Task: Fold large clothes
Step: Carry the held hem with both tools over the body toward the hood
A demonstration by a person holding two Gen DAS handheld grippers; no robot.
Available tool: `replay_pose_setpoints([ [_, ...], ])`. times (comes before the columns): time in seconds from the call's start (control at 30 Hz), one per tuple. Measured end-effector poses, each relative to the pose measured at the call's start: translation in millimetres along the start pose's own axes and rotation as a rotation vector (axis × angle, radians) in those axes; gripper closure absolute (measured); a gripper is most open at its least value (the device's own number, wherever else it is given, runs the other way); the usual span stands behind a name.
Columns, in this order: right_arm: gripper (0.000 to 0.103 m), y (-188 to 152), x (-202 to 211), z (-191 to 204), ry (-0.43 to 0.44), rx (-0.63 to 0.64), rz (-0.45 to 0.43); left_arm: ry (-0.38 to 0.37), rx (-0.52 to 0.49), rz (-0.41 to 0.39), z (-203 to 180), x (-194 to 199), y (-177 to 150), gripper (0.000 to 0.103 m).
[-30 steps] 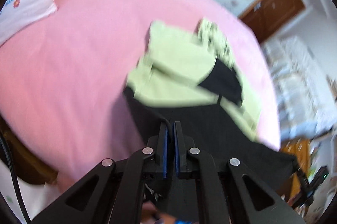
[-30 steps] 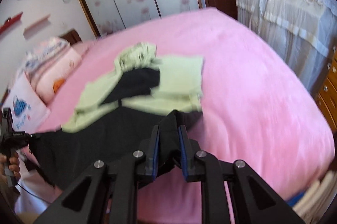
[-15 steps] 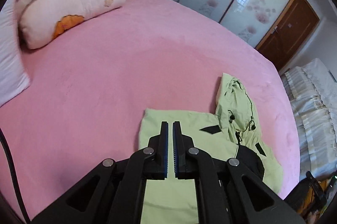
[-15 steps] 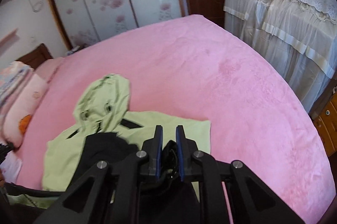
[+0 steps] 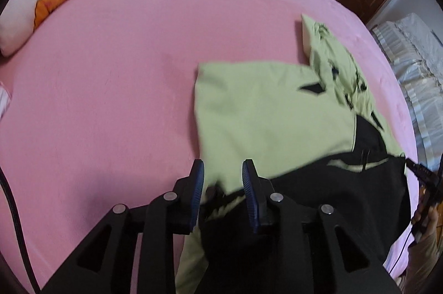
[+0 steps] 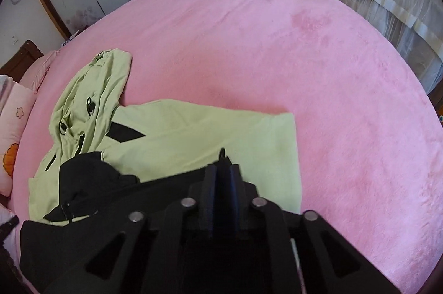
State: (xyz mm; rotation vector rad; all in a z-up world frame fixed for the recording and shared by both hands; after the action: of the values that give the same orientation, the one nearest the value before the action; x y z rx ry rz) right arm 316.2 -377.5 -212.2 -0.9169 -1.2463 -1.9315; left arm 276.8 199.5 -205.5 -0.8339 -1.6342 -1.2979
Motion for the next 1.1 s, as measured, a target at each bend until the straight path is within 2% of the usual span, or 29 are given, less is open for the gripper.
replay_pose_setpoints([
  [0.1,0.065,-4,10,-3,0.022,0.012,-0.007,-0.032,0.043,0.027,12,-7,-19,0.071],
  [0.17,0.063,-7,15,-5,0.038,0.020,-0.003,-0.059,0.070,0.026,18,-9,-25,0.063],
  [0.3,0.062,-10,21,-11,0.065,0.018,0.005,-0.126,0.088,0.035,27,-8,-31,0.062],
  [0.4,0.062,-12,28,-17,0.094,-0.002,0.000,-0.206,0.107,0.030,34,1,-34,0.060],
  [0.47,0.056,-13,29,-22,0.123,-0.019,-0.001,-0.236,0.095,0.022,34,7,-36,0.049],
  [0.5,0.055,-14,28,-23,0.128,-0.021,0.000,-0.233,0.085,0.020,32,8,-36,0.047],
  [0.63,0.055,-13,15,-20,0.155,-0.013,0.026,-0.227,0.027,0.082,23,-6,-47,0.047],
  [0.73,0.055,-13,-2,-10,0.163,0.013,0.061,-0.253,0.008,0.120,15,-17,-54,0.047],
  [0.87,0.055,-13,-23,1,0.123,0.072,0.090,-0.267,0.025,0.135,15,-27,-56,0.046],
  [1.1,0.051,-8,-39,6,0.132,0.096,0.107,-0.301,0.065,0.135,20,-37,-60,0.046],
])
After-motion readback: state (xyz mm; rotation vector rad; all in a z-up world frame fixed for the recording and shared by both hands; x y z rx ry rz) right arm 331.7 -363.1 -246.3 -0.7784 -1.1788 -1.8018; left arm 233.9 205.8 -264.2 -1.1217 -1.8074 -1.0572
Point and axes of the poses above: each gripper's, at about its wrist camera, not at the fingertips, and x roughly against the way its jaws point, z to its left, y to its top, the point moved 4 cm from there along -x, roughly the way its jaws point, and after that the axes turned 8 degrees about y, right-handed, at the moved point
